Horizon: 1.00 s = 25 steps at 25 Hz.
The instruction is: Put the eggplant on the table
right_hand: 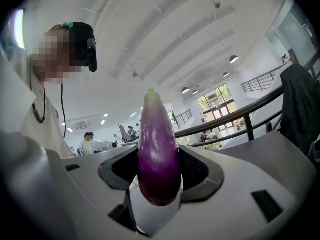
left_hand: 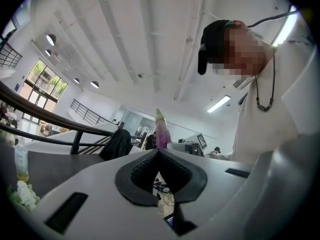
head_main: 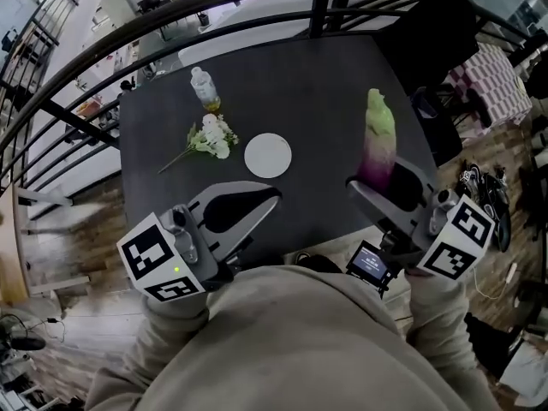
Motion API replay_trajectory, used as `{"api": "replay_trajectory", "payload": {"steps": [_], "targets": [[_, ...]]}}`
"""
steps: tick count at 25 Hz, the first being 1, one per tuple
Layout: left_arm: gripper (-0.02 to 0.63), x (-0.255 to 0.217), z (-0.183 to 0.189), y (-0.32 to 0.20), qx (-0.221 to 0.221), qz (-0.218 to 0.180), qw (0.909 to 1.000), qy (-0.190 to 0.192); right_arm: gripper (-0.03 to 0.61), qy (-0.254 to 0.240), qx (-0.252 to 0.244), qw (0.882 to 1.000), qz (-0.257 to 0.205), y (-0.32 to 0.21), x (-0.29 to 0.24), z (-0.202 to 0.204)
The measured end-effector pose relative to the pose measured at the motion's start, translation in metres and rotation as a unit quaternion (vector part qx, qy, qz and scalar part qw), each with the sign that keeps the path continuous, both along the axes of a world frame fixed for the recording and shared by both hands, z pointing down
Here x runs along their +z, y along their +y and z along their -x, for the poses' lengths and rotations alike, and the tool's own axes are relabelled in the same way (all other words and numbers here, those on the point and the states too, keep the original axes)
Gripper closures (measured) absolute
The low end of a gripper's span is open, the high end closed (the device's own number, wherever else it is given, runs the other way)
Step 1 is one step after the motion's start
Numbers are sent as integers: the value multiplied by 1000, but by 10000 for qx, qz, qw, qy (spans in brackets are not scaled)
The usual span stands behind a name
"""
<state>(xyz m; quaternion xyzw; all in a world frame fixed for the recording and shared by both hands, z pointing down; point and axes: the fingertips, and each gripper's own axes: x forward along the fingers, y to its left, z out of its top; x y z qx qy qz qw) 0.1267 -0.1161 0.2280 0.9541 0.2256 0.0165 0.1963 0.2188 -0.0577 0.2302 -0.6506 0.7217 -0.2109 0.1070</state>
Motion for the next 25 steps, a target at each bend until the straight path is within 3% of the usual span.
{"api": "replay_trajectory", "payload": {"steps": [10,18,25], "targets": [[609,13,33,-75,-529,218,9982,-191,337,36,-415,9990,164,-80,-7,13],[609,0,19,-79,-793,162,9966,-159,337,119,-819,9965,103,-99,-17,-3],[609,-4,10,-78,-967,119,9952,-108,337,33,-827,9965,128,-94,-12,-13]]}}
